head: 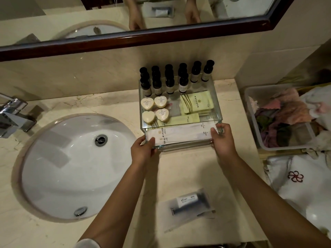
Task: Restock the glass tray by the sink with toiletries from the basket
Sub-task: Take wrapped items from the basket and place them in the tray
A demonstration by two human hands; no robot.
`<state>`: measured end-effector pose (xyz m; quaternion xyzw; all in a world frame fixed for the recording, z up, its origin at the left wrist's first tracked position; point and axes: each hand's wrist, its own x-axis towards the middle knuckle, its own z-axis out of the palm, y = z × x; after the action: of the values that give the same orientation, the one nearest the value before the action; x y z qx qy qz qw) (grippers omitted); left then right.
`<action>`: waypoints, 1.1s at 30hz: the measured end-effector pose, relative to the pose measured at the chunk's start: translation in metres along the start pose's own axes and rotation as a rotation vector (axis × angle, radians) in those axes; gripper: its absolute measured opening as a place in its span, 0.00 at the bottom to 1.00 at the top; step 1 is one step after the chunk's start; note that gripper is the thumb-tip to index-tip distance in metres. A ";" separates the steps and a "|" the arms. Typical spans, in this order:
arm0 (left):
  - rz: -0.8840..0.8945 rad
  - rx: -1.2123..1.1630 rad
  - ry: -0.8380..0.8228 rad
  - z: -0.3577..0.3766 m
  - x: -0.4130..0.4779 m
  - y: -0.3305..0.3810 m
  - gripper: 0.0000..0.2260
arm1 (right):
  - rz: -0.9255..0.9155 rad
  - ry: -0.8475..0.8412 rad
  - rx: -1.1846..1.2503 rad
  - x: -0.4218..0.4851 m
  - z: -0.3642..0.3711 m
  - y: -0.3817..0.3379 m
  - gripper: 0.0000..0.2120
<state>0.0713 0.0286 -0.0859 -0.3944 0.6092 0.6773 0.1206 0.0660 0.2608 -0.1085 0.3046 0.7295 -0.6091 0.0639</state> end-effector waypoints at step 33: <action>-0.303 -0.425 0.288 0.030 0.015 0.013 0.10 | 0.151 0.174 0.040 0.029 0.010 0.004 0.28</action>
<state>0.0419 0.0487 -0.0882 -0.5894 0.3988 0.7010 0.0472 0.0414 0.2629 -0.1276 0.4114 0.6951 -0.5881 0.0401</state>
